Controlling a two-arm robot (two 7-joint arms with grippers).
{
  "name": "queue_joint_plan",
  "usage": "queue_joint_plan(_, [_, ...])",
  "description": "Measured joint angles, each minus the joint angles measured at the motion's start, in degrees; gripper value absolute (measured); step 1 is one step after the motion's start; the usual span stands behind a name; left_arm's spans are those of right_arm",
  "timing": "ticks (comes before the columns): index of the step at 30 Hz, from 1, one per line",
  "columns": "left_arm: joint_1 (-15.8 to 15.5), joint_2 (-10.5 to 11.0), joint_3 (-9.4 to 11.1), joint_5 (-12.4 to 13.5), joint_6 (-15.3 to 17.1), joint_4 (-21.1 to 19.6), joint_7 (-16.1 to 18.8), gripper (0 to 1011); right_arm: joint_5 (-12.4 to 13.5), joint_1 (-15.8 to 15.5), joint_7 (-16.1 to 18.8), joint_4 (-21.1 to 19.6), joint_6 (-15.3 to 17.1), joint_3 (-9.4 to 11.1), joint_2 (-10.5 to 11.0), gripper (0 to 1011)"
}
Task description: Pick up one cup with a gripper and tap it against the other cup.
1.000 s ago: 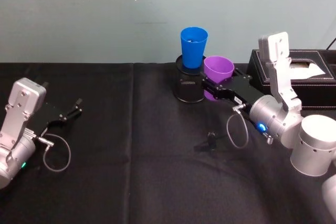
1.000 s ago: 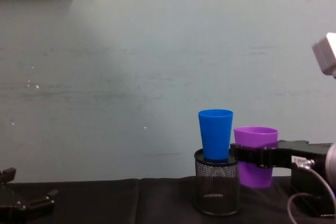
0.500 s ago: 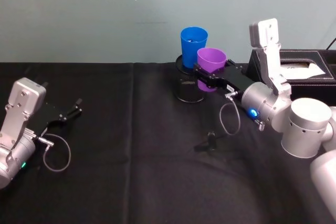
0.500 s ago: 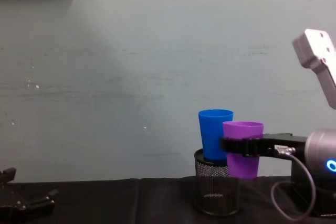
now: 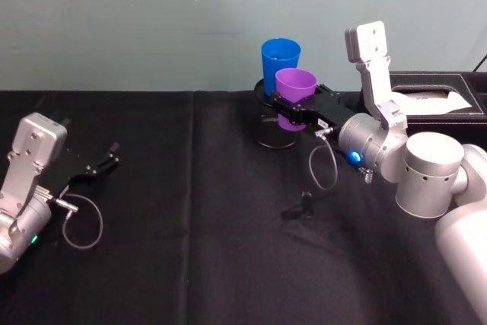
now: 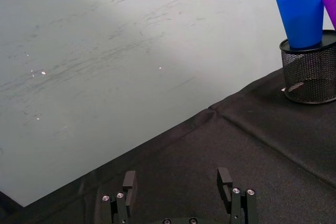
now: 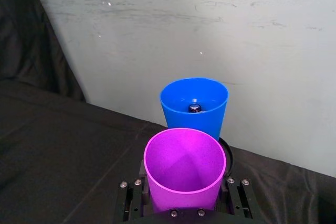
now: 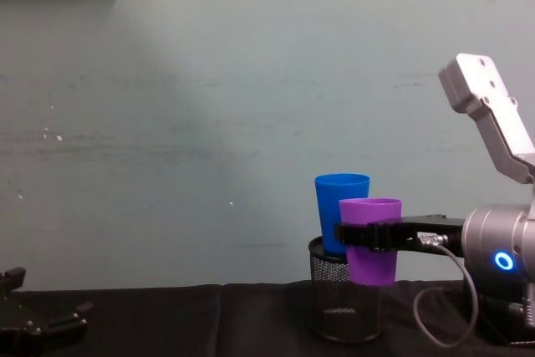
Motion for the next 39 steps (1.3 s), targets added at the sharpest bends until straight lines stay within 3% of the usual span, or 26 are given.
queue_joint_plan(39, [0.0,0.0,0.0,0.0,0.0,0.0,0.0,1000,-0.61,0.55,-0.02,0.32,-0.29,0.11,-0.4,716])
